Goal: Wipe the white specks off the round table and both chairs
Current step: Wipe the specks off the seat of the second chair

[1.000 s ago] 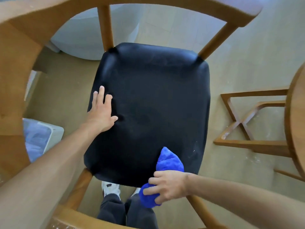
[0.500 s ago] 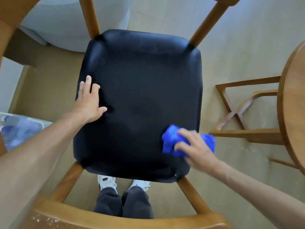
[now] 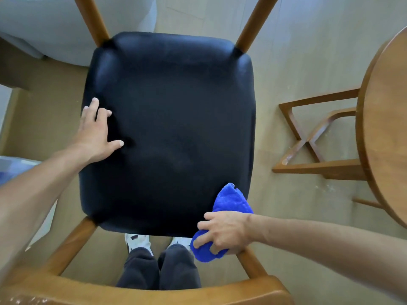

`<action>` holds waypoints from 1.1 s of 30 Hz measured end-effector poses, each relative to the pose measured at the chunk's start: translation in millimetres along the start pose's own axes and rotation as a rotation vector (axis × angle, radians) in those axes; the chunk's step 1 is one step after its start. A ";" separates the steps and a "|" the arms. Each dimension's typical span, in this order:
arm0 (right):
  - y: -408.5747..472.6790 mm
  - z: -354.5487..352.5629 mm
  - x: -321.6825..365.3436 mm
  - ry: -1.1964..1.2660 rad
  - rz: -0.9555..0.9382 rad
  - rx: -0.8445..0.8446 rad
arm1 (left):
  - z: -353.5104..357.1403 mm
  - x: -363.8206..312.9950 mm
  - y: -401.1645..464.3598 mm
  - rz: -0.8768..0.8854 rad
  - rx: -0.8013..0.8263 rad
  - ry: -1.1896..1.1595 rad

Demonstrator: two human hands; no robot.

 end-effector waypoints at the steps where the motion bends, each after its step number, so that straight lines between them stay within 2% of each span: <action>1: -9.2 2.5 -3.1 0.039 0.007 -0.023 | -0.8 -1.2 -0.2 0.008 -0.005 -0.002; 4: -21.7 8.9 -10.3 0.093 0.028 -0.072 | -1.0 -0.4 -1.2 0.011 -0.004 -0.002; 7: -48.5 6.2 -26.8 -0.008 0.084 -0.129 | -0.3 1.7 -0.1 0.013 -0.006 0.002; 14: -148.4 -20.4 -93.0 -0.205 0.436 -0.258 | -0.8 1.9 1.6 0.008 -0.011 -0.003; 16: -168.7 -34.5 -104.6 -0.167 0.645 -0.412 | 0.8 2.6 2.0 0.008 -0.011 -0.001; 19: -192.1 -64.9 -123.1 -0.032 1.050 -0.832 | 0.7 2.6 2.5 0.006 -0.015 0.003; 21: -166.0 -79.3 -138.2 0.093 1.175 -1.027 | 0.1 2.5 3.1 0.009 -0.021 0.003; 24: -77.9 -106.9 -153.7 0.169 1.162 -1.099 | 0.5 4.2 6.0 0.031 -0.027 0.006; 26: -7.5 -122.9 -133.9 0.116 0.997 -1.067 | 0.8 5.8 7.0 0.042 -0.032 0.001; 29: 72.3 -112.1 -69.4 -0.020 0.583 -0.812 | -1.0 4.9 8.2 0.051 -0.040 -0.013; 31: 66.3 -93.1 -58.1 -0.097 0.487 -0.676 | -0.9 5.7 7.6 0.042 -0.045 -0.023; 33: 33.9 -87.8 -78.4 -0.191 0.484 -0.613 | 0.5 6.9 6.7 0.035 -0.053 -0.036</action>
Point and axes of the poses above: each hand's wrist, its own y-axis towards the middle knuckle, its own z-axis out of the palm, x = y × z, the point moved 10 cm from there along y, towards the middle knuckle, and after that the axes turned 1 degree about -x, right-handed, at the moved point
